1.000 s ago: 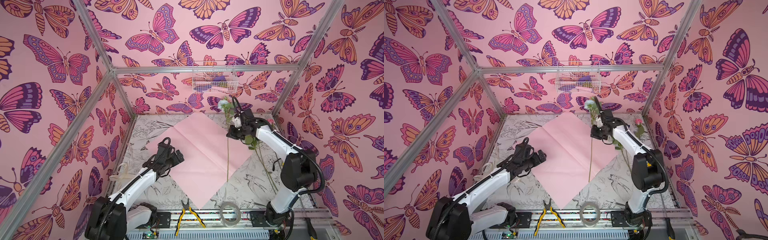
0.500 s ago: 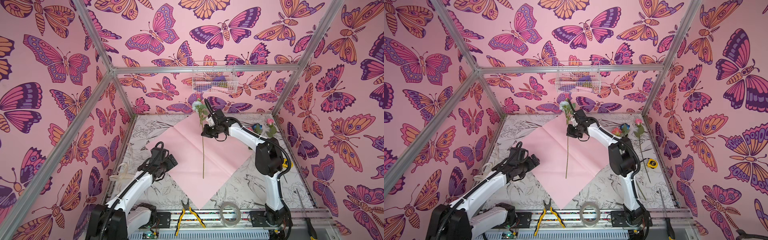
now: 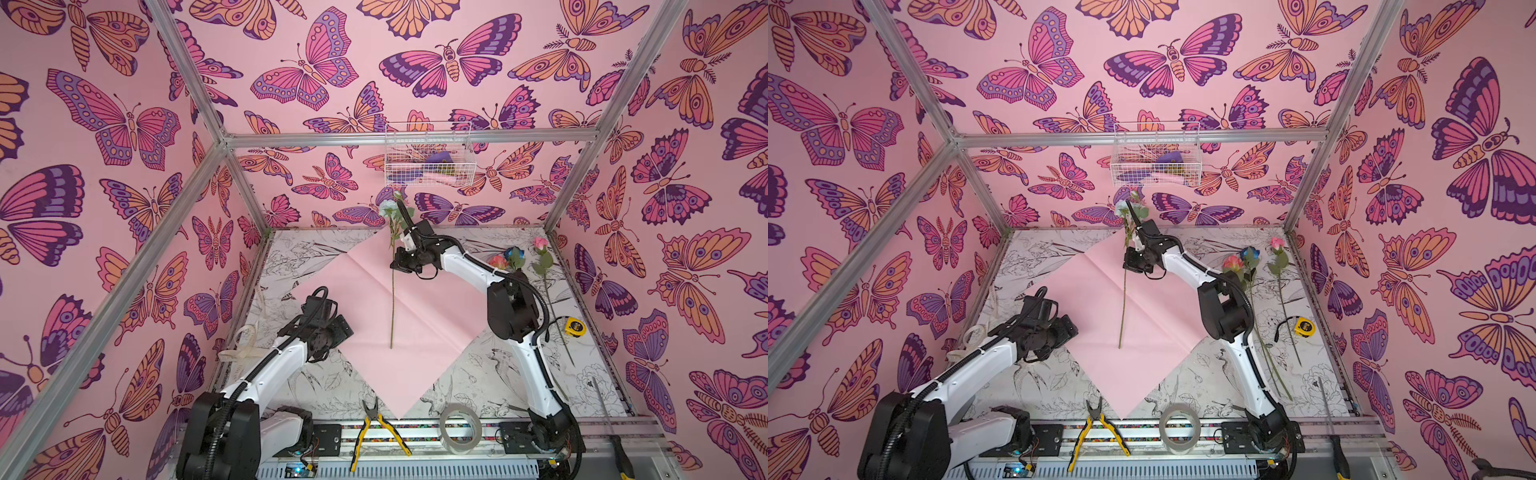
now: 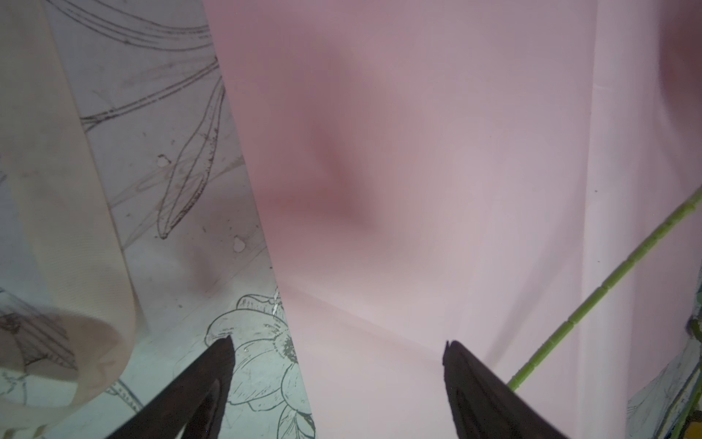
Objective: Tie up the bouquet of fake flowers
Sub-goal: 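Carry the rose with the right gripper and lay it on the pink paper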
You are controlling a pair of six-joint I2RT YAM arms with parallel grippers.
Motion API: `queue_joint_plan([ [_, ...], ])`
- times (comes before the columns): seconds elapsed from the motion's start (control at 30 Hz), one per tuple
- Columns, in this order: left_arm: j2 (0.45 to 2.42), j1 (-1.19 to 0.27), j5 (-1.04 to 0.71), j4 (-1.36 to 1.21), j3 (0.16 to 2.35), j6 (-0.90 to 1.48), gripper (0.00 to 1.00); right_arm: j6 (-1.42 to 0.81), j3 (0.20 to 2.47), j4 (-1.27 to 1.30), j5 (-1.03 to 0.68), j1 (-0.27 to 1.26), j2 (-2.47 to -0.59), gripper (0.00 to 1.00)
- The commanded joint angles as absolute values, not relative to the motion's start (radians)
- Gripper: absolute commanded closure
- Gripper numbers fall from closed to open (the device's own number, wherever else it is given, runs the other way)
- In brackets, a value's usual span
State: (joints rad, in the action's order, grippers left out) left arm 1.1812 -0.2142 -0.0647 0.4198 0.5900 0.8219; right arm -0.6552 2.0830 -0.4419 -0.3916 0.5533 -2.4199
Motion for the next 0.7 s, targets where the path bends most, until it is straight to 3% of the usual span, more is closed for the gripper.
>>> queue_joint_plan([
  [0.0, 1.158, -0.207, -0.077, 0.440, 0.560, 0.837, 0.13, -0.668, 2.120, -0.449, -0.411, 0.561, -2.450, 1.00],
  [0.13, 1.129, -0.207, -0.079, 0.440, 0.545, 0.848, 0.15, -0.687, 2.112, -0.433, -0.403, 0.565, -2.467, 0.99],
  [0.47, 1.106, -0.207, -0.098, 0.440, 0.531, 0.853, 0.13, -0.723, 2.158, -0.440, -0.368, 0.558, -2.509, 0.78],
  [0.67, 1.094, -0.207, -0.106, 0.440, 0.517, 0.857, 0.12, -0.693, 2.145, -0.458, -0.366, 0.555, -2.468, 0.75],
])
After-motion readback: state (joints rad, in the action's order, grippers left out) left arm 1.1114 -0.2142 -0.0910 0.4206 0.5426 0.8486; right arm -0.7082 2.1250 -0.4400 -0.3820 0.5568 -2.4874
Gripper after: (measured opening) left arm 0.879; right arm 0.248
